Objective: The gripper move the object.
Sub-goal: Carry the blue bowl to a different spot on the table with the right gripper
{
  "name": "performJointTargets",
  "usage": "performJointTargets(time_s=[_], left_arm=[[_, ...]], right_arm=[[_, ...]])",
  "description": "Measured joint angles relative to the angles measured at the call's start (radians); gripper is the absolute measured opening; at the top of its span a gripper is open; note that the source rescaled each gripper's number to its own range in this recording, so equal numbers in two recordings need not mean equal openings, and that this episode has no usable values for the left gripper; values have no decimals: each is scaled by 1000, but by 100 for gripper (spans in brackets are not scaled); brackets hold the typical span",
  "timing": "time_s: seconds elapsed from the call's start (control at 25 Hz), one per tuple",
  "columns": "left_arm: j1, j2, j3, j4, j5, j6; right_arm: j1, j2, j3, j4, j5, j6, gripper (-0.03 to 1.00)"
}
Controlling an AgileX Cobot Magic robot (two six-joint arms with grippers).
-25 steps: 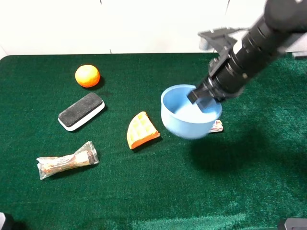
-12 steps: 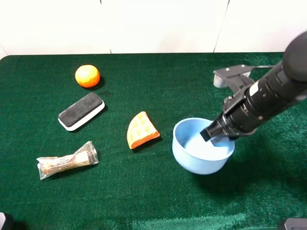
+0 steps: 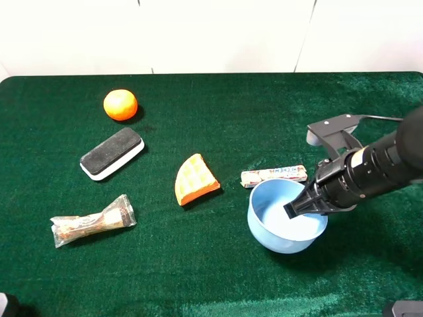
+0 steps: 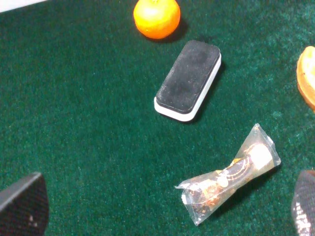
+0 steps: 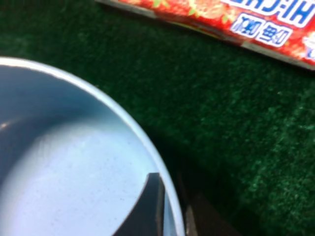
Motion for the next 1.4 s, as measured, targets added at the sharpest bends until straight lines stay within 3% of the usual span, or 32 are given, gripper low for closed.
performJointTargets(time_s=[0.36, 0.6, 1.16, 1.4], left_arm=[[0, 0, 0, 0, 0, 0], [0, 0, 0, 0, 0, 0], [0, 0, 0, 0, 0, 0], [0, 0, 0, 0, 0, 0]], right_arm=[[0, -1, 126, -40, -225, -4, 0], [0, -1, 175, -56, -321, -15, 0], [0, 0, 193, -65, -377, -26, 0], [0, 0, 193, -65, -378, -42, 16]])
